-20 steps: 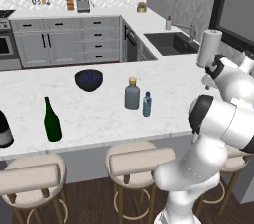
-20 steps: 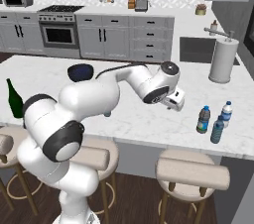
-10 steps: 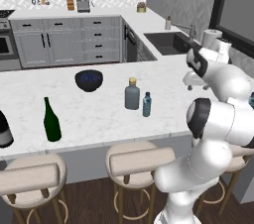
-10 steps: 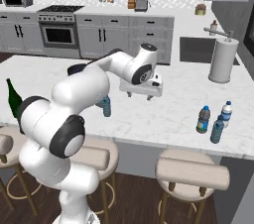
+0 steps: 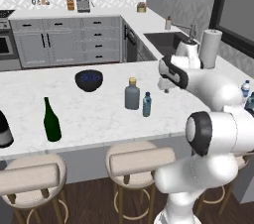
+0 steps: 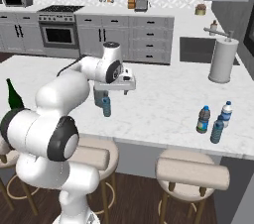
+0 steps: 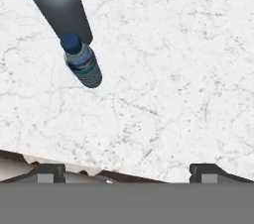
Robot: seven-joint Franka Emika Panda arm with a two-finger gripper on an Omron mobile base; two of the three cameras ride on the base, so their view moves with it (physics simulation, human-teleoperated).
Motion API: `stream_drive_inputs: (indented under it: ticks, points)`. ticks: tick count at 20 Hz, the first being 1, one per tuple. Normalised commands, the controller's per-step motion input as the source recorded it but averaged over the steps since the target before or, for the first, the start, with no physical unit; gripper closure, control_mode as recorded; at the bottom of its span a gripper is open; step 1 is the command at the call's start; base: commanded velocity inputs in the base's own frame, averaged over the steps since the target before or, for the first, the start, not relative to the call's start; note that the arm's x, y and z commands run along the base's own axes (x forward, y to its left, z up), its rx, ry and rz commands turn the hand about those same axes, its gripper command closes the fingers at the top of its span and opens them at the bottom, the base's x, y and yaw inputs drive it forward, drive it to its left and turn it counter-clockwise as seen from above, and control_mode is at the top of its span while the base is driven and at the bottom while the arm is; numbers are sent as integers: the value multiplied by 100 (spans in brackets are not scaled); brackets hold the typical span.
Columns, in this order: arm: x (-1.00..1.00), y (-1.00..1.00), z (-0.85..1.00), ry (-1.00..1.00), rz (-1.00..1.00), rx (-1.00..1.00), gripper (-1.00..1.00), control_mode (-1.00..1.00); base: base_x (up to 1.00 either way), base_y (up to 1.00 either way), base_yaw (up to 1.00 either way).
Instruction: Move the plastic bottles in the middle to the plastics group, and the glass bottles in the middle to the glass group.
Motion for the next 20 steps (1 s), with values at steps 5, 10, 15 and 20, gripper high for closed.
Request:
stream_drive_inputs:
  ticks: [5, 10, 15, 20]
  points:
    - [26, 52, -16, -8, -1, 0, -100, -100, 0, 0, 0]
    - [26, 28, 0, 3, -1, 3, -100, -100, 0, 0, 0]
    - [26, 40, -5, -9, -1, 1, -100, -100, 0, 0, 0]
    - [41, 20, -6, -4, -3, 0, -100, -100, 0, 0, 0]
